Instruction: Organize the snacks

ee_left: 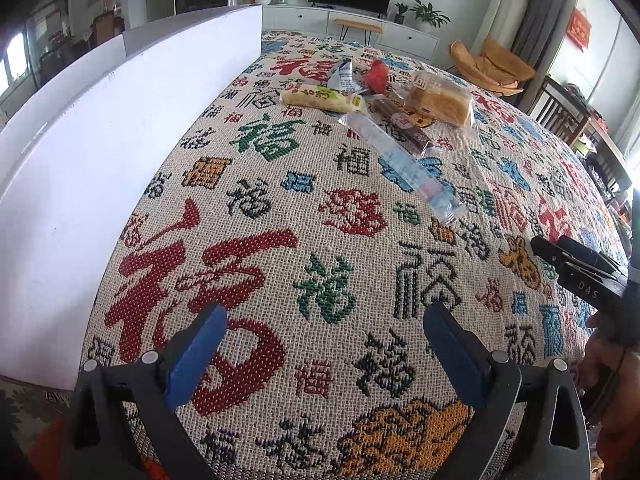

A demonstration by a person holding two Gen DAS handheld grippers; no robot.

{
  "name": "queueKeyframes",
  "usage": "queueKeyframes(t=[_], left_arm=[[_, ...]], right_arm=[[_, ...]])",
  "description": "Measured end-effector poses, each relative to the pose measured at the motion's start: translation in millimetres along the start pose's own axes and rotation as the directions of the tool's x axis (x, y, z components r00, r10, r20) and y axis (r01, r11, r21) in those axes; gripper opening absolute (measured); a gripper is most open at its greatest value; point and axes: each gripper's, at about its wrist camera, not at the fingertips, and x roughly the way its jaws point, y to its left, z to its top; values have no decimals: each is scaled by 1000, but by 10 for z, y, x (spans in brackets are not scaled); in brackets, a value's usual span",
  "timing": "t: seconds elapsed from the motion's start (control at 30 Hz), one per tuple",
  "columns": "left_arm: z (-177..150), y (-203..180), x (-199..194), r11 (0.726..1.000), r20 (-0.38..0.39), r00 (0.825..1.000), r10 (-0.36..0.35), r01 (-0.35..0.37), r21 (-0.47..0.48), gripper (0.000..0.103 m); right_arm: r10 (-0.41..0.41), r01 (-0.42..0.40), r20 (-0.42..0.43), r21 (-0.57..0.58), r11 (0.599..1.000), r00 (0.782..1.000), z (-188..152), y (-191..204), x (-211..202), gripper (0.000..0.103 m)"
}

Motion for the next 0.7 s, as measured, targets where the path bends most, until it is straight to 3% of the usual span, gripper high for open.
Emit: queueKeyframes(t=[0.13,0.7], left_arm=[[-12,8,93,1000,-35,999,10,-10,-6,98],[-9,-112,168,997,-57,996,67,-64,51,102]], right_arm=[[-2,2,0,-3,1000,1000,-8,19,12,76],[-1,1,0,-1,1000,1000,0,7,4,76]])
